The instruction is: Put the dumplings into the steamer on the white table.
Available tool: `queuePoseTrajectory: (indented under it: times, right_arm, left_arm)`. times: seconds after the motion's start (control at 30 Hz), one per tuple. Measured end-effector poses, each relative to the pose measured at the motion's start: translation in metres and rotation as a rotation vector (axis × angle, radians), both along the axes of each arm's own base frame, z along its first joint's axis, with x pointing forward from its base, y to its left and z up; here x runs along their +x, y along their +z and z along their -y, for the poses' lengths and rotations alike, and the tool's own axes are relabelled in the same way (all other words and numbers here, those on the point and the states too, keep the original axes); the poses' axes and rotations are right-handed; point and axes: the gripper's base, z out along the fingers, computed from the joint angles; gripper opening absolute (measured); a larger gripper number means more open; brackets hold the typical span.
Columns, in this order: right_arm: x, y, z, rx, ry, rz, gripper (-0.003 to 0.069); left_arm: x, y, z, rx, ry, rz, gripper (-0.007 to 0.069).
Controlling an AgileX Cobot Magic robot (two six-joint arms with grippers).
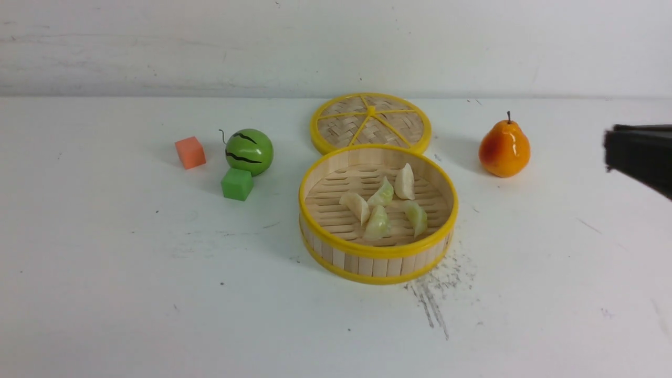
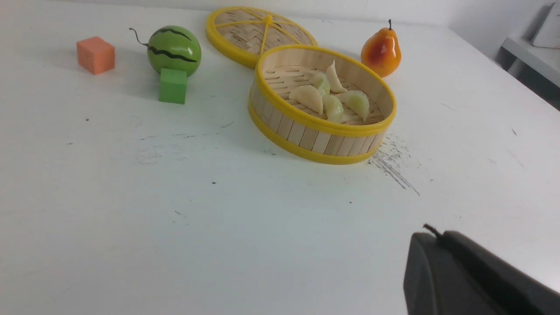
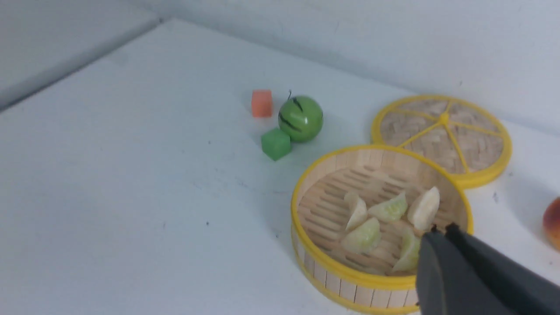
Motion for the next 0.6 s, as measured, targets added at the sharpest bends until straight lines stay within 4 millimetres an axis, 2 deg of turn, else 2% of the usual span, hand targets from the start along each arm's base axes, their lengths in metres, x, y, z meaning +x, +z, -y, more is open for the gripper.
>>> queuePoseTrajectory:
  times: [0.1,0.2,0.3,0.6]
  right_arm:
    - [-0.023,0.003,0.014,0.058,-0.01,0.096,-0.0011]
    - [-0.039,0.006,0.023,0.09,-0.013,0.152,-0.0011]
    - [-0.045,0.007,0.026,0.1,-0.012,0.17,-0.0011]
    - [-0.045,0.003,0.025,0.071,-0.002,0.134,-0.001]
  left_arm:
    - [0.0,0.0,0.0,0.0,0.0,0.0,-0.0015]
    - [0.0,0.0,0.0,0.001,0.001,0.0,-0.0015]
    - [0.0,0.0,0.0,0.001,0.001,0.001,-0.0015]
    - [0.0,0.0,0.0,0.001,0.001,0.001,-0.0015]
